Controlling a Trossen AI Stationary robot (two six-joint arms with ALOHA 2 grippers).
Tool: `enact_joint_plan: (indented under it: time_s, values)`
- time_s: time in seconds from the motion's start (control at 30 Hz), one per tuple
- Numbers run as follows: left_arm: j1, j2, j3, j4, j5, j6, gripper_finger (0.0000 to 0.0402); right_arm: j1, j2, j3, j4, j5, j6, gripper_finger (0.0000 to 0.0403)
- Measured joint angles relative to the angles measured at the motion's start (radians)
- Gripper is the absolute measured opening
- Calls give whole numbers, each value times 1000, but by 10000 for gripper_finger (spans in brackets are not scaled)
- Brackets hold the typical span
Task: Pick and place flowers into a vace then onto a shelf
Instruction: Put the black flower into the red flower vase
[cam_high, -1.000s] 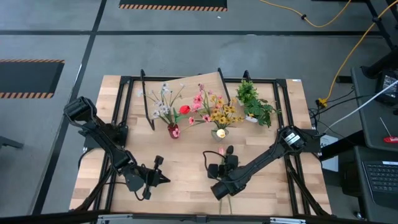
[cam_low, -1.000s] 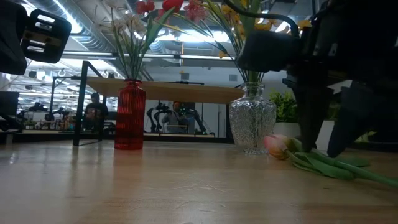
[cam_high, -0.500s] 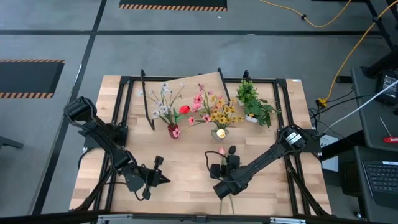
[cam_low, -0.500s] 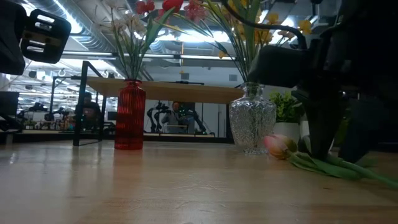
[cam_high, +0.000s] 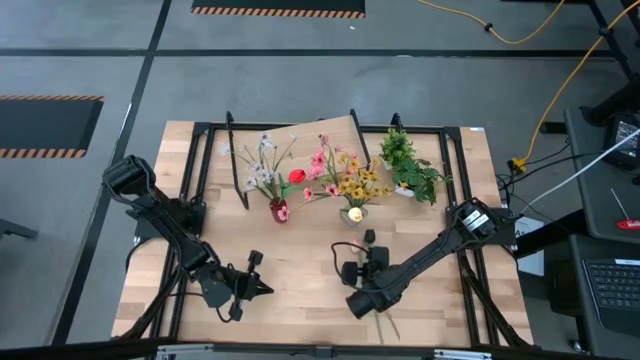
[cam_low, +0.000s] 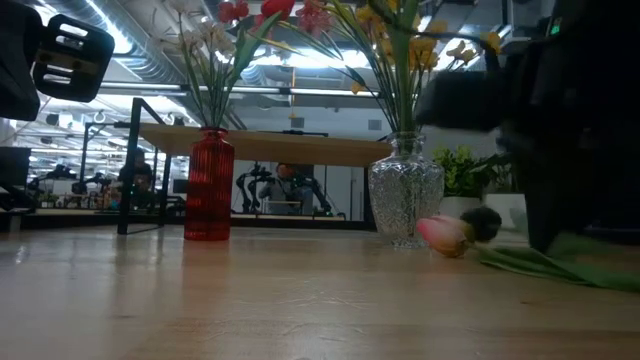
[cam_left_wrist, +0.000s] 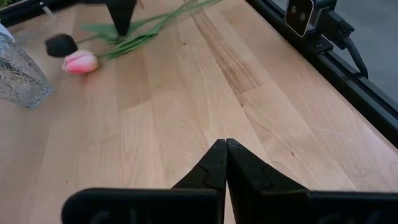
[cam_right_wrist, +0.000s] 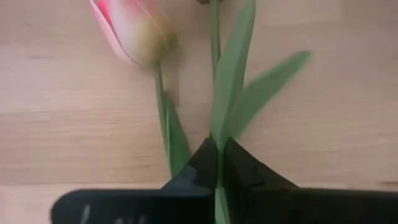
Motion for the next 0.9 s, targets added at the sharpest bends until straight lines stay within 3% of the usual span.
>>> enact_joint_plan:
  time_s: [0.23, 0.63, 0.9]
  values:
    - [0, 0, 0, -1, 0, 0, 5, 27, -54, 2, -76, 30, -1, 4]
    - [-1, 0, 0, -7, 57, -25, 5, 132, -176, 3, -173, 205, -31, 3]
    - [-1, 0, 0, 0, 72, -69, 5, 220, -261, 4, -181, 217, -238, 2]
